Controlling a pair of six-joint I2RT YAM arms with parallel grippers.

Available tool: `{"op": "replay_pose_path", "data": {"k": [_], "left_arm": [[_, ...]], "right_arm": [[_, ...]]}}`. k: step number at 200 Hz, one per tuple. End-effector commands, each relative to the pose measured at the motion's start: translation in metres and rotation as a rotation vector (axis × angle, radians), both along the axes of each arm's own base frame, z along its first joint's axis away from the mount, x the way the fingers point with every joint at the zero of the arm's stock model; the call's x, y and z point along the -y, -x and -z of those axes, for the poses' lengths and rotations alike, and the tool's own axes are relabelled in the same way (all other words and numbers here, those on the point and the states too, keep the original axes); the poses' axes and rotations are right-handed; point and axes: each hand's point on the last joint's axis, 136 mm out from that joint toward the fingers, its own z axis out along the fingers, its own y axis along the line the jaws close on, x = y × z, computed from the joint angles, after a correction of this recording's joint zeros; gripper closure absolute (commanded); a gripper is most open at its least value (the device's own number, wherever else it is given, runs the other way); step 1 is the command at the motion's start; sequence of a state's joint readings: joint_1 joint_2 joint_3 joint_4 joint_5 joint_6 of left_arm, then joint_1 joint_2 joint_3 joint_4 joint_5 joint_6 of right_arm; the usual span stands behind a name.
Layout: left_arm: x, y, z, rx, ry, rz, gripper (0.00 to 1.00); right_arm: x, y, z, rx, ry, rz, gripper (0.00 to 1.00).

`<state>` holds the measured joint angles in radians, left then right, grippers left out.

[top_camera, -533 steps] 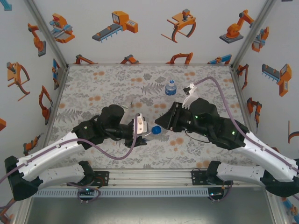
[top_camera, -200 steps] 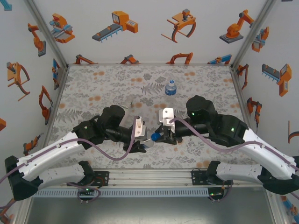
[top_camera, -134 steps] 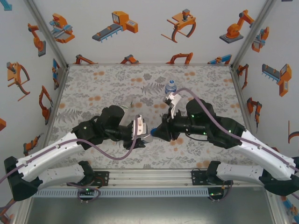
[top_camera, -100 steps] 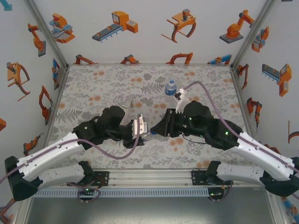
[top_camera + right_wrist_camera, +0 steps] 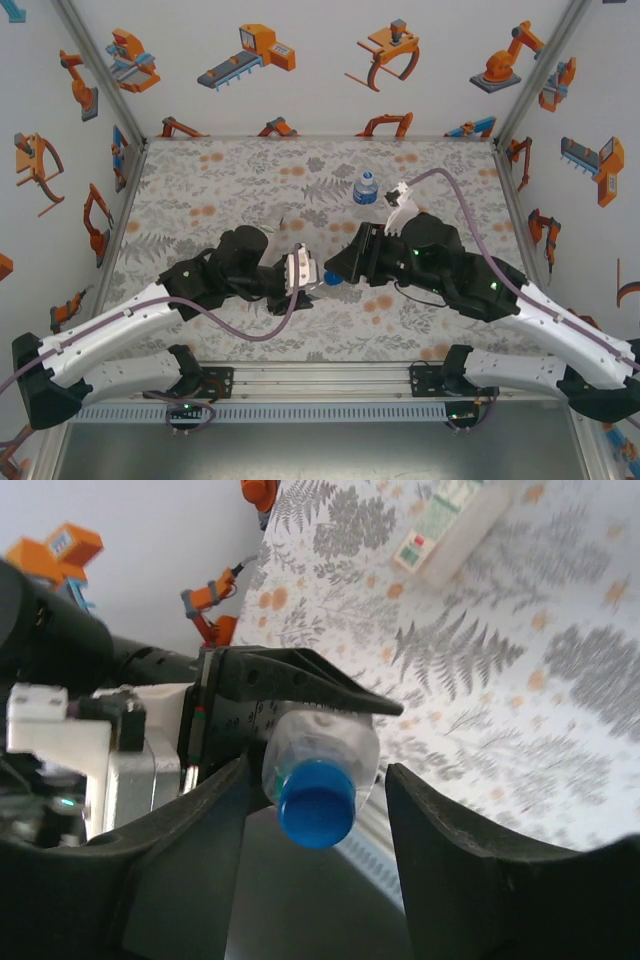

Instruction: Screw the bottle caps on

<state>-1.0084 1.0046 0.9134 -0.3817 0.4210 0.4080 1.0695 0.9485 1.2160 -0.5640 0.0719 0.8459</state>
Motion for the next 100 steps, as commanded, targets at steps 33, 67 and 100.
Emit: {"op": "replay_pose_path", "data": {"k": [33, 67, 100], "left_arm": [[-0.002, 0.037, -0.027, -0.059, 0.075, 0.173, 1.00], [-0.005, 0.049, -0.029, -0.112, 0.080, 0.223, 1.00], [-0.005, 0.050, -0.026, -0.132, 0.072, 0.225, 1.00]], "right_arm": [[-0.004, 0.056, -0.059, 0.679, 0.141, -0.513, 0.44], [-0.013, 0.088, -0.050, 0.844, 0.197, -0.790, 0.43], [-0.019, 0.108, -0.043, 0.999, 0.178, -0.963, 0.40]]}}
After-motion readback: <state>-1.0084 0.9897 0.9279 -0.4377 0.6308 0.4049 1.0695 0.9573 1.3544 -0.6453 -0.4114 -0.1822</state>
